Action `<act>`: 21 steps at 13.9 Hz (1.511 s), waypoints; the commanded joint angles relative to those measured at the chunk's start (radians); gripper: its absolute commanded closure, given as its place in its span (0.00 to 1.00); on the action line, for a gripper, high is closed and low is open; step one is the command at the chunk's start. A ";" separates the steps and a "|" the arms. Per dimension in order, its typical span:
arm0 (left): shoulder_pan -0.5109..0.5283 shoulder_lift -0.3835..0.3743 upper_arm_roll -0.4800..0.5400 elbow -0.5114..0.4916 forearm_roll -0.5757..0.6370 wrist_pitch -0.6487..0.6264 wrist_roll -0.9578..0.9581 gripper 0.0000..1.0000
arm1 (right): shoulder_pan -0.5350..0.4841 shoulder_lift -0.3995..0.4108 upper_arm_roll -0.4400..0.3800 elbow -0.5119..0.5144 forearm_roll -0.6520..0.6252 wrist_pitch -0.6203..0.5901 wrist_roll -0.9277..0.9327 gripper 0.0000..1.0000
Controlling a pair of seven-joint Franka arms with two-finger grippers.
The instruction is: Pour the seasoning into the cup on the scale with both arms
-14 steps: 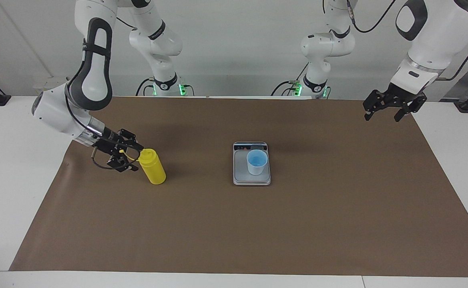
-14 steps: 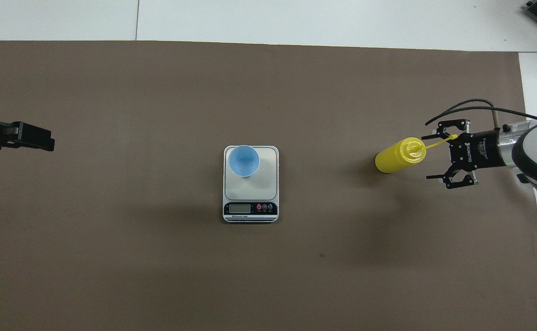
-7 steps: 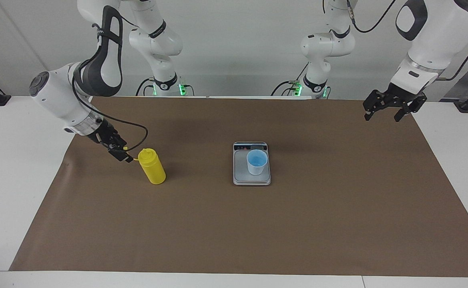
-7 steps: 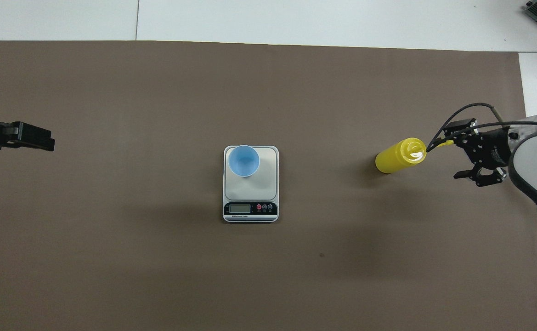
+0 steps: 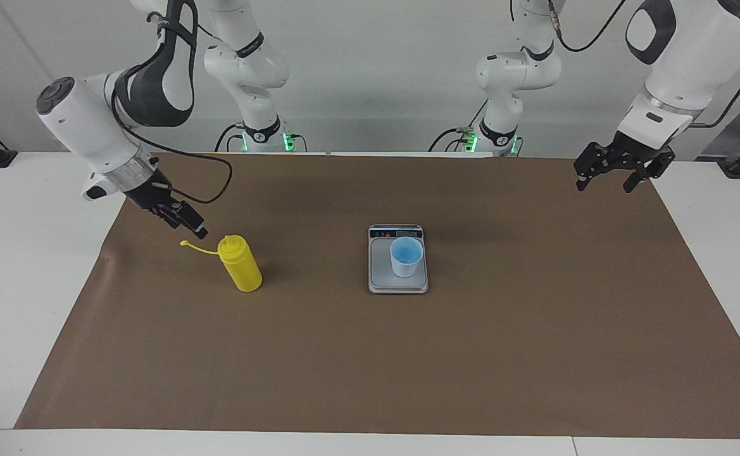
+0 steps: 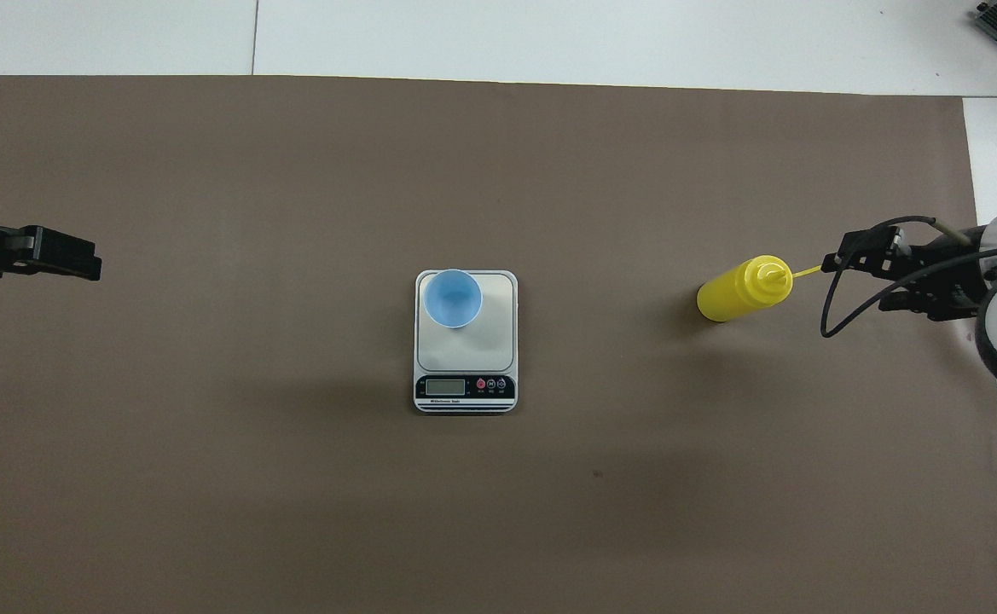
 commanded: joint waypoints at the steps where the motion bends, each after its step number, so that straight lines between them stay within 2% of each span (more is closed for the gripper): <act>1: 0.014 -0.025 -0.007 -0.018 0.012 -0.013 0.001 0.00 | 0.043 -0.037 0.006 0.001 -0.042 -0.015 -0.029 0.00; 7: 0.014 -0.025 -0.009 -0.018 0.012 -0.013 0.001 0.00 | 0.138 -0.034 0.007 0.082 -0.262 -0.064 -0.027 0.00; 11: 0.014 -0.023 -0.009 -0.018 0.012 -0.013 0.001 0.00 | 0.180 -0.040 0.021 0.106 -0.282 -0.079 -0.026 0.00; 15: 0.014 -0.023 -0.009 -0.018 0.010 -0.013 0.001 0.00 | 0.275 -0.043 0.023 0.124 -0.343 -0.139 0.032 0.00; 21: 0.014 -0.023 -0.007 -0.018 0.010 -0.013 0.001 0.00 | 0.266 -0.040 0.018 0.208 -0.342 -0.223 0.051 0.00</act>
